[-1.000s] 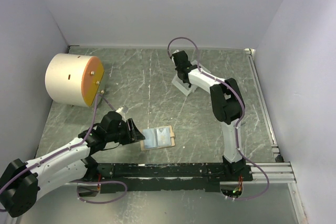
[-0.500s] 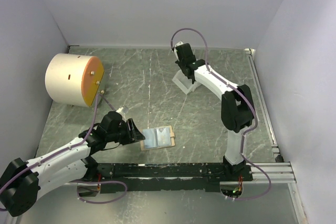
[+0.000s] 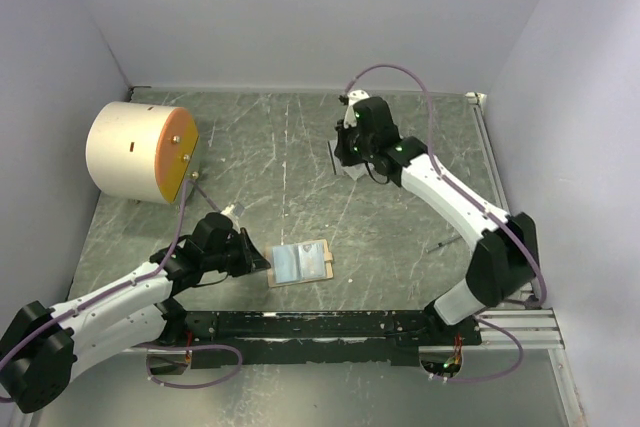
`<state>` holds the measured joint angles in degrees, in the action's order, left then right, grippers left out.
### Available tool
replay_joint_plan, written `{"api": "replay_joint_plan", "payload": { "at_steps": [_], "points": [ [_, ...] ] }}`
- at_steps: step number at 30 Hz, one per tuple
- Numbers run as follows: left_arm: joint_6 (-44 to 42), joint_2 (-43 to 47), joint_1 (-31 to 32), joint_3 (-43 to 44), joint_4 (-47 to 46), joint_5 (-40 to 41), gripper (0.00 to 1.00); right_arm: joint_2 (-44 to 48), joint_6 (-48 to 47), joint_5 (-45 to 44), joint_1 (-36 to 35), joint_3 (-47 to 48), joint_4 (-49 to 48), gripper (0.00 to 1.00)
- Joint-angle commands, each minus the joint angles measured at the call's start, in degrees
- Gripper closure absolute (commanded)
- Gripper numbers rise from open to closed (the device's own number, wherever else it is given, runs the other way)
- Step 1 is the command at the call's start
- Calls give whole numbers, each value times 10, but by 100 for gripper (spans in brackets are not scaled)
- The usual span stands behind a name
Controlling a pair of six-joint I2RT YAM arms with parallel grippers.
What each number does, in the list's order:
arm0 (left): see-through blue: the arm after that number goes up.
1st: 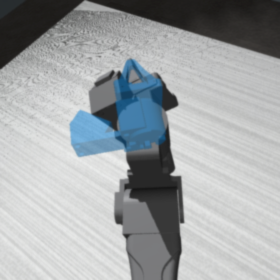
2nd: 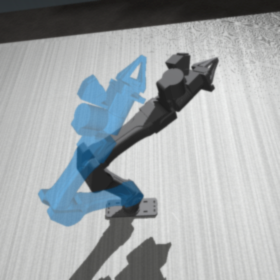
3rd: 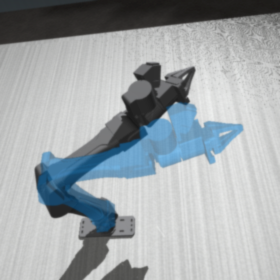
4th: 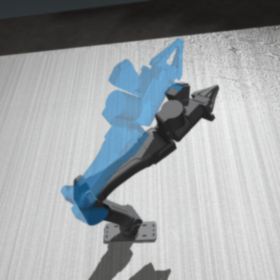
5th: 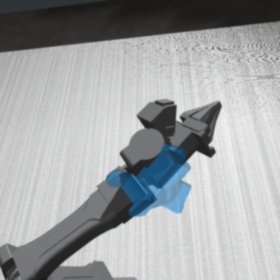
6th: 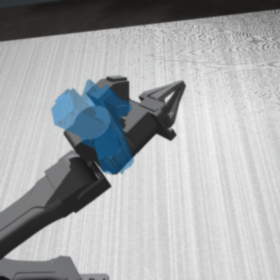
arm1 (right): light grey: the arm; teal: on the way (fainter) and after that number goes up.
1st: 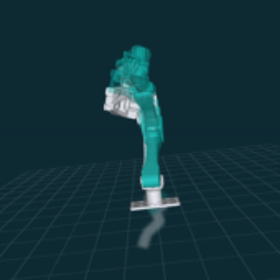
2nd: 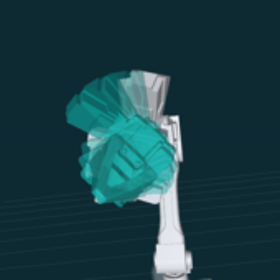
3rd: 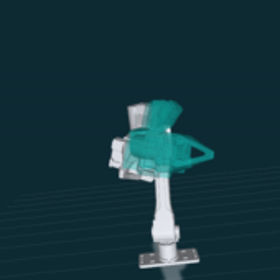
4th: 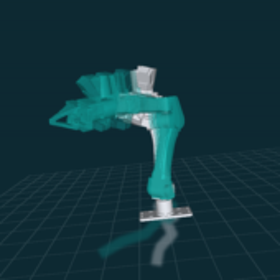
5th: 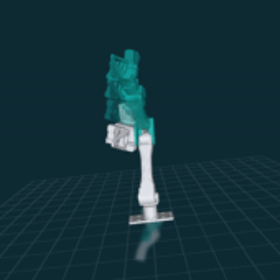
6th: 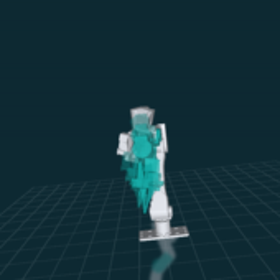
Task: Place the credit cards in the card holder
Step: Insert the credit card into the card holder.
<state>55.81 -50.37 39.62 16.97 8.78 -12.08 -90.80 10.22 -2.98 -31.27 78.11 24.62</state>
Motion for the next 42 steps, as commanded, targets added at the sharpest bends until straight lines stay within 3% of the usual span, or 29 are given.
{"api": "replay_joint_plan", "payload": {
  "at_steps": [1, 11, 26, 42],
  "points": [
    [-2, 0, 4, -10, -11, -9, 92, 77, 124, 153, 0, -87, -83, 100],
    [-5, -30, 3, -5, -28, -4, 93, 153, 306, 279, -9, -243, -125, 100],
    [-2, -98, 4, -13, -74, -7, 93, 167, 434, 285, -72, -383, -230, 100],
    [-4, -111, 4, -12, -73, 4, 92, 91, 401, 285, -107, -433, -328, 100]
  ]
}}
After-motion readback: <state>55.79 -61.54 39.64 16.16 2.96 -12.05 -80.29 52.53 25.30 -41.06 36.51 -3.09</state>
